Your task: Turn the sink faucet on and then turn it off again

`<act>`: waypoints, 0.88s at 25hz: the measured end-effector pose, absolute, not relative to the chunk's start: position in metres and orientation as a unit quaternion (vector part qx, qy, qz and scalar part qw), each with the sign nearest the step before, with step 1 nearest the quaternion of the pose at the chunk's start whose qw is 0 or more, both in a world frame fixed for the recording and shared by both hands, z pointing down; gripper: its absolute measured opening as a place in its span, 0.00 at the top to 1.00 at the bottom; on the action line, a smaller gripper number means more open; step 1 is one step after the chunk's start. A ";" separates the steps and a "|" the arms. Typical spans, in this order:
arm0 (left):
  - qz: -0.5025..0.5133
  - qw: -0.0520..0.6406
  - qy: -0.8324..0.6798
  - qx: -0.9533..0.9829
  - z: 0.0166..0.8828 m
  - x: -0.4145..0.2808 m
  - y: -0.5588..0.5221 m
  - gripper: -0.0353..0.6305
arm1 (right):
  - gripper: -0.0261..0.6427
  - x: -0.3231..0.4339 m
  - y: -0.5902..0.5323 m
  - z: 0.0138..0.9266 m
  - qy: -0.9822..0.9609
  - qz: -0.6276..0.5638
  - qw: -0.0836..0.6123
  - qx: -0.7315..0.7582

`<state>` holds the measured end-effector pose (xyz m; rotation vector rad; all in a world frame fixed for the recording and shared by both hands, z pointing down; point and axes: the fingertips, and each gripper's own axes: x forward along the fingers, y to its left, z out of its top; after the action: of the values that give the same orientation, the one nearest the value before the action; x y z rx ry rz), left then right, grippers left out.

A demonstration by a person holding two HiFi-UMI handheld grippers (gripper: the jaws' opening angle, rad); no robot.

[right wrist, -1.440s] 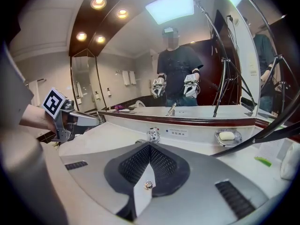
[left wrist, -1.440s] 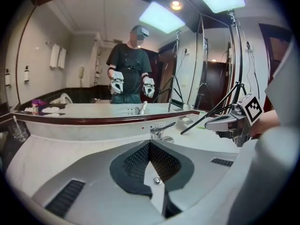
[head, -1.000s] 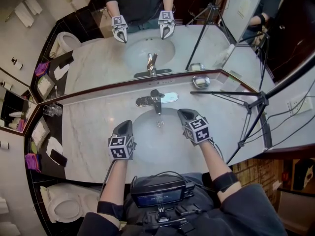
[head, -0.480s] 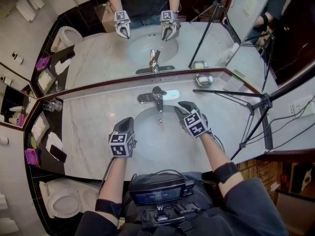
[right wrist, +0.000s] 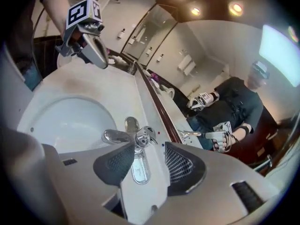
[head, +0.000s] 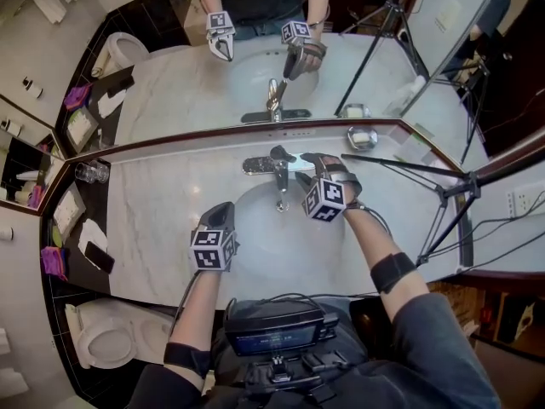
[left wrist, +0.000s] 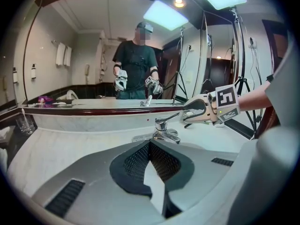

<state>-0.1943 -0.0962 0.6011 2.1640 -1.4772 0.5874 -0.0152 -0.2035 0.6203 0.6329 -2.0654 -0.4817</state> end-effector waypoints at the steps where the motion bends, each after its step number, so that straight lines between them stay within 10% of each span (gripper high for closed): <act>1: 0.213 0.227 -0.536 0.785 0.601 -0.195 -0.097 0.94 | 0.63 -0.020 -0.205 0.621 -0.830 -0.214 0.456 0.239; 22: 0.222 0.239 -0.537 0.778 0.613 -0.197 -0.093 0.94 | 0.68 -0.039 -0.206 0.662 -0.770 -0.324 0.533 0.135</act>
<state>-0.1974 -0.0931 0.6129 2.1295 -1.4697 0.6079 -0.0393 -0.2064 0.6622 0.3220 -1.8350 -0.7715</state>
